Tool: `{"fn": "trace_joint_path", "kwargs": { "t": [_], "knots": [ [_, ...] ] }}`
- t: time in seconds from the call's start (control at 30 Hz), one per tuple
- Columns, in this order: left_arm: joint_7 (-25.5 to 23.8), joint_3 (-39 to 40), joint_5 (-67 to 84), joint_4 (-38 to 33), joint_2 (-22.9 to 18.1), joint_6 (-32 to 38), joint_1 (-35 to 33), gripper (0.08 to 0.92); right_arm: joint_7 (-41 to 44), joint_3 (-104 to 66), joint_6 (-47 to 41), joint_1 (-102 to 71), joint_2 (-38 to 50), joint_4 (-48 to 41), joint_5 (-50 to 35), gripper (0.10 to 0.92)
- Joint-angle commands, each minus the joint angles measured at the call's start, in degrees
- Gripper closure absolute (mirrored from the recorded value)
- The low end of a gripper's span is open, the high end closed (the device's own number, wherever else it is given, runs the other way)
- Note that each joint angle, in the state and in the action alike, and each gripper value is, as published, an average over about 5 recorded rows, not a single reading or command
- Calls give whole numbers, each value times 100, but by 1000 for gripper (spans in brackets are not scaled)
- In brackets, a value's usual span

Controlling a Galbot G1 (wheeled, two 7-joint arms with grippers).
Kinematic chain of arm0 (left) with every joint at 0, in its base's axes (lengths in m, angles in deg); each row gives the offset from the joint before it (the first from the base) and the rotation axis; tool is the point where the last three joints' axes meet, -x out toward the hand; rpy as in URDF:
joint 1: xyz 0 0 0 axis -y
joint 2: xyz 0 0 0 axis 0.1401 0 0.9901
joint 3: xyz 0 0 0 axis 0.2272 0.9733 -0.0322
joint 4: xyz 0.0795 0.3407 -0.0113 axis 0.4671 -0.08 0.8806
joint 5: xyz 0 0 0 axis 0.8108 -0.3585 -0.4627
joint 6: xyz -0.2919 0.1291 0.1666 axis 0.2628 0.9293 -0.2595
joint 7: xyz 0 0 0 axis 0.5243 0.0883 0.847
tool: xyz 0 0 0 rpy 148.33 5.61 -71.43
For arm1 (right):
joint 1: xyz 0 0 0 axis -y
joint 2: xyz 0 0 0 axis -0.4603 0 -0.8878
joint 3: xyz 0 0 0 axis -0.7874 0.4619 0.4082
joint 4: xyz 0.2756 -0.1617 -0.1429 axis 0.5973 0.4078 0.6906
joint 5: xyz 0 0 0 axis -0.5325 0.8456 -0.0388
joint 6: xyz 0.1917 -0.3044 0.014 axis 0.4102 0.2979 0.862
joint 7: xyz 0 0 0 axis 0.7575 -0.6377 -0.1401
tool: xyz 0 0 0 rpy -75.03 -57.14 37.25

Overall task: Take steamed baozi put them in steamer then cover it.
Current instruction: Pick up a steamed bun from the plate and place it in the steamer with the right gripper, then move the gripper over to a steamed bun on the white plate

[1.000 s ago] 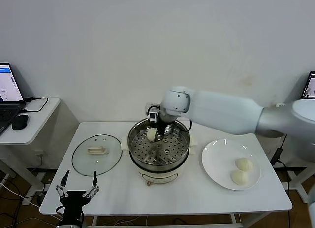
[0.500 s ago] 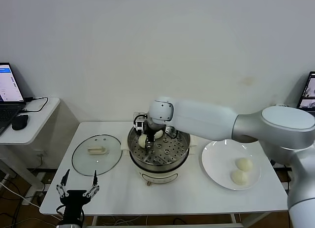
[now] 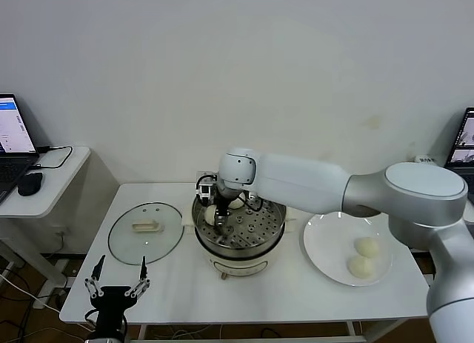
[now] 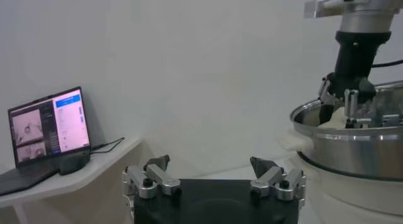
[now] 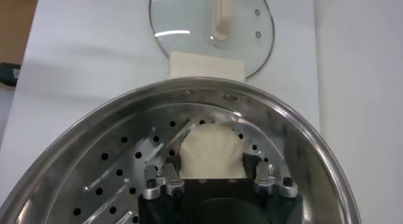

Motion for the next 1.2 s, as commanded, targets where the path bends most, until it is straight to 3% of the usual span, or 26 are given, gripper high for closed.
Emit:
{"fn": "trace_joint_path", "kwargs": {
  "t": [0.03, 0.47, 0.73, 0.97, 1.2],
  "knots": [
    [2, -3, 2, -8, 4, -1, -5, 177, 809, 8, 234, 509, 397, 359, 426, 221],
    [-3, 56, 2, -11, 82, -4, 42, 177, 1786, 482, 910, 1761, 3181, 2249, 1147, 202],
    [-1, 183, -70, 7, 132, -4, 54, 177, 2185, 503, 1661, 1497, 4940, 2764, 2069, 203],
    [1, 271, -152, 9, 110, -2, 7, 177, 2271, 9, 2187, 513, 5604, 2755, 2957, 203],
    [5, 305, -211, 14, 67, -3, -30, 177, 2176, -1196, 2503, -1181, 5726, 2514, 3634, 202]
  ]
}}
